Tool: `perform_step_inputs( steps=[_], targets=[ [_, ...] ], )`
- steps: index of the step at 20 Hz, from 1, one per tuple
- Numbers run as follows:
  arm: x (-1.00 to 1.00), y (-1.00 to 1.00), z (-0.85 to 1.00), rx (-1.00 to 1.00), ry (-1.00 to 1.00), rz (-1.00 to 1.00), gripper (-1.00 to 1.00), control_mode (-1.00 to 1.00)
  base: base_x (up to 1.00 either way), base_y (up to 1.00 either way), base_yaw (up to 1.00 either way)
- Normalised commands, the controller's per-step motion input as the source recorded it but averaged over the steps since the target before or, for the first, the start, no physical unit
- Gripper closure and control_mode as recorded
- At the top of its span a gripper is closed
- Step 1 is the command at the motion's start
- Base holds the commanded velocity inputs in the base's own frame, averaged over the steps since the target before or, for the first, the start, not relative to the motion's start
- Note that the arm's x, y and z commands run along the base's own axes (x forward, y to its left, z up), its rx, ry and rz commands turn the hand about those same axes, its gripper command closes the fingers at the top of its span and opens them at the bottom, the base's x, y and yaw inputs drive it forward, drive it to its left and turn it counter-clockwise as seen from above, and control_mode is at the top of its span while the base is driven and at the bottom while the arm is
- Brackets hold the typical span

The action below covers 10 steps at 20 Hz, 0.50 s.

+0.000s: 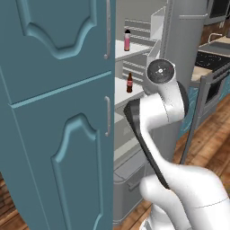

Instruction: Open the fridge, grab two sodas, and place both sodas inside the bowl with ice on the dining counter.

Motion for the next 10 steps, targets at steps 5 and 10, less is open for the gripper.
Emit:
perform_step_inputs(
  steps=[5,10],
  targets=[
    [0.47,0.12,0.00,-0.06,0.11,-0.16,-1.00,-1.00,0.00,0.00,0.00],
    [0.46,-0.13,-0.04,0.00,0.12,-0.09,-1.00,-1.00,0.00,0.00,0.00]
  ],
)
